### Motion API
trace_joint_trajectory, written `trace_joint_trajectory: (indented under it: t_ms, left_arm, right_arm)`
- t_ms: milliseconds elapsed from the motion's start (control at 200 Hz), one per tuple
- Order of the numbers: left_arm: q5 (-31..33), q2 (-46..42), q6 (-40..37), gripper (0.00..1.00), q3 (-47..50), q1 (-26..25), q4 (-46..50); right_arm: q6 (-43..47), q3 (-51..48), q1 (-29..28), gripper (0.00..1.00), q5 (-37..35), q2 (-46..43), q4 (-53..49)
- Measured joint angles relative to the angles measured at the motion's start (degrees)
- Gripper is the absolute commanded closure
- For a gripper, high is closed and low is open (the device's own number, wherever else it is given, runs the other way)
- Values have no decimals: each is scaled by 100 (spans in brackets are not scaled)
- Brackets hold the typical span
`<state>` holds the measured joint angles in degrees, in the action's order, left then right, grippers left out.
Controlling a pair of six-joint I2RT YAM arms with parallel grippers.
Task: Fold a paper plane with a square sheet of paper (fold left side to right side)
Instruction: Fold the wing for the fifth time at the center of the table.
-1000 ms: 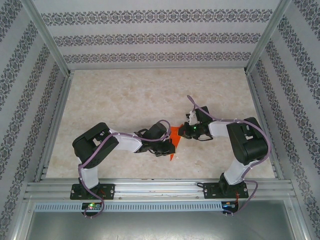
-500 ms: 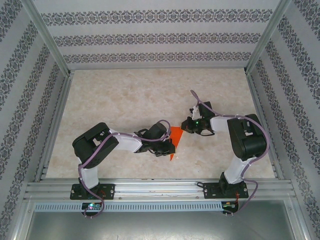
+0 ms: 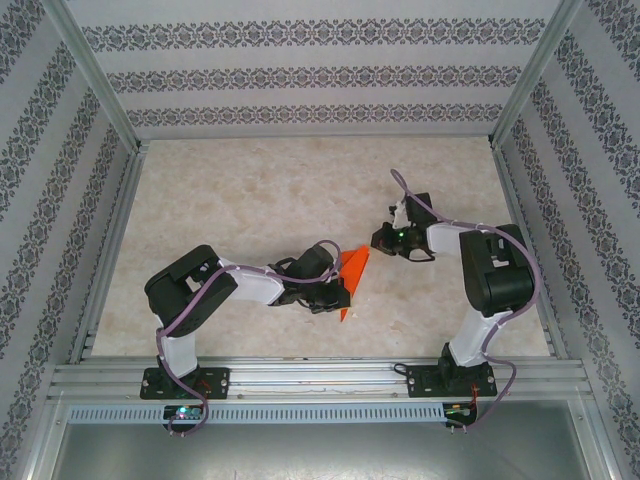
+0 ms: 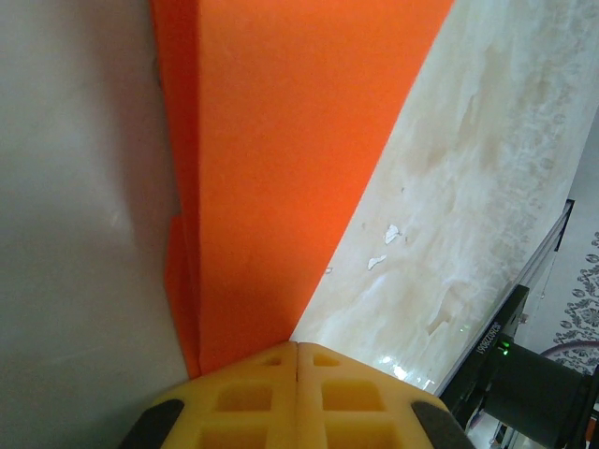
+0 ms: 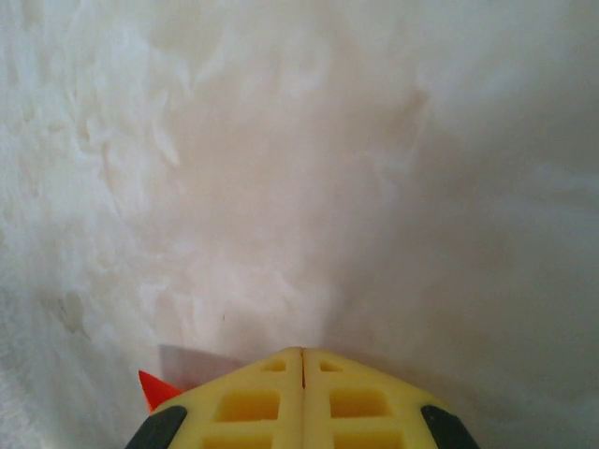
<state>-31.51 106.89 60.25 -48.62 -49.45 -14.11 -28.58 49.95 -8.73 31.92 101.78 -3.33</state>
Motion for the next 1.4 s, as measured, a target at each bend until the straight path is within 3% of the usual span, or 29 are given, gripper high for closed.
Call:
trace_joint_trajectory:
  t_ms: [300,525,869,1404]
  left_arm:
    - [4,0,0,100,0,0,2]
    - [7,-2,0,100,0,0,9]
    - [7,-2,0,100,0,0,11]
    - [7,-2,0,100,0,0,11]
  right_arm:
    - [-146,-411,-103,100,59,-1335,-94]
    - [-750,-1246,-826,100,155,-1958,-72]
    - [-1513,-1488,-1506,100,155,-1926,168]
    - [-1823,-1617,-1668,100,151,-1266,455]
